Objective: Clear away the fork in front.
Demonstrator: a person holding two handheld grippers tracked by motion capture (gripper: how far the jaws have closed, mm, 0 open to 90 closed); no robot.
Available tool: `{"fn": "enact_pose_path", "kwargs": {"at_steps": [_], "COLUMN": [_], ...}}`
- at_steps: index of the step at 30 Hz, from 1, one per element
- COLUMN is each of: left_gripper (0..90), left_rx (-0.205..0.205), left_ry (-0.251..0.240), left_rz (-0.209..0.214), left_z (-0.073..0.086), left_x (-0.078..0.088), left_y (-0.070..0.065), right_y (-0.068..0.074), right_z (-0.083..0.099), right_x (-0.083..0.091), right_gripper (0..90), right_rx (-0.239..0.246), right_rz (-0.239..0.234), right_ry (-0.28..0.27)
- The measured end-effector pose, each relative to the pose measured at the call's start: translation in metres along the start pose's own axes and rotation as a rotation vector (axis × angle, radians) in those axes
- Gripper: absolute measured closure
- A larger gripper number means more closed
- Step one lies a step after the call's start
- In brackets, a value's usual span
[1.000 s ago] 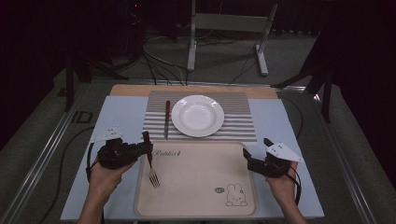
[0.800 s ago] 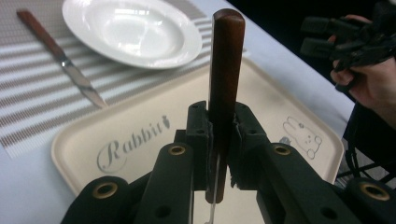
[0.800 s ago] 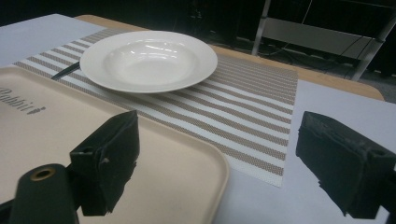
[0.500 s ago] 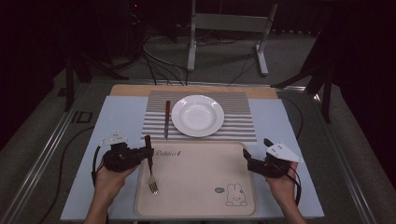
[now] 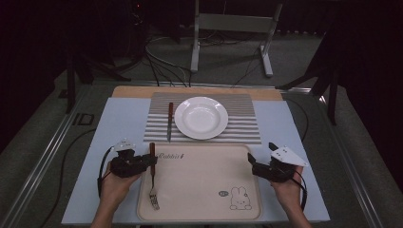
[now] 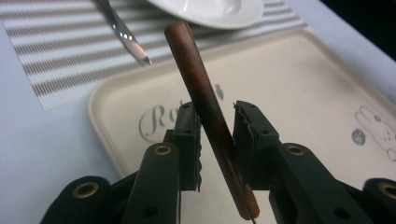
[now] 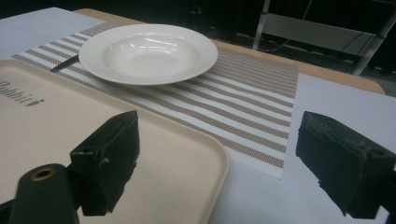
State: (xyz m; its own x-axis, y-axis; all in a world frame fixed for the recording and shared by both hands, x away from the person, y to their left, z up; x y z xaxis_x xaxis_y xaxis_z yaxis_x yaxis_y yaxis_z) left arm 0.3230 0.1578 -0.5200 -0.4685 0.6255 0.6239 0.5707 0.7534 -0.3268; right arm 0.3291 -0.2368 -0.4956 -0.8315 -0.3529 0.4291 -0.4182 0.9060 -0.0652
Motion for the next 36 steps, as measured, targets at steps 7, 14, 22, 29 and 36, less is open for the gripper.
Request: {"fn": "enact_pose_path", "kwargs": {"at_steps": [7, 14, 22, 29, 36], "left_gripper": [68.7, 64.5, 57.1, 43.5, 31.5], "left_rx": [0.029, 0.066, 0.071, 0.084, 0.011], "left_ry": [0.053, 0.108, 0.09, -0.08, -0.281], "left_rz": [-0.019, -0.106, -0.176, -0.194, -0.224], "left_z": [0.011, 0.018, 0.016, 0.002, -0.021], "left_x": [-0.006, -0.01, -0.005, 0.016, 0.048], "left_y": [0.009, 0.026, 0.032, 0.034, 0.021], "right_y": [0.001, 0.001, 0.001, 0.001, -0.001], "right_z": [0.001, 0.002, 0.003, 0.004, 0.006], "right_x": [0.0, 0.001, 0.002, 0.004, 0.009], "right_gripper": [13.6, 13.5, 13.5, 13.4, 13.3], "right_rx": [0.001, 0.005, 0.001, -0.002, -0.013], "right_rz": [-0.001, -0.001, 0.0, -0.004, -0.006], "right_ry": [0.004, 0.007, 0.007, 0.004, 0.003]}}
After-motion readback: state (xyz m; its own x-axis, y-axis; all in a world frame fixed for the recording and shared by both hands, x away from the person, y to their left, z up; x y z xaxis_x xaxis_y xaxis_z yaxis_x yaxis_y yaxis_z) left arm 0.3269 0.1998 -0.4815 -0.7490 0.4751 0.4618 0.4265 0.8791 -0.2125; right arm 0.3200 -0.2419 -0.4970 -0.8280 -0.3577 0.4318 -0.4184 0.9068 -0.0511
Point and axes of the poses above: each handheld gripper's, and its own axes: x roughly backward along the jaws, z roughly out of its underside, y roughly to its left, the point moved 7 cm from there along -x, roughly forward along the jaws, and after that the axes turned 1 degree about y, right-handed, at the moved point
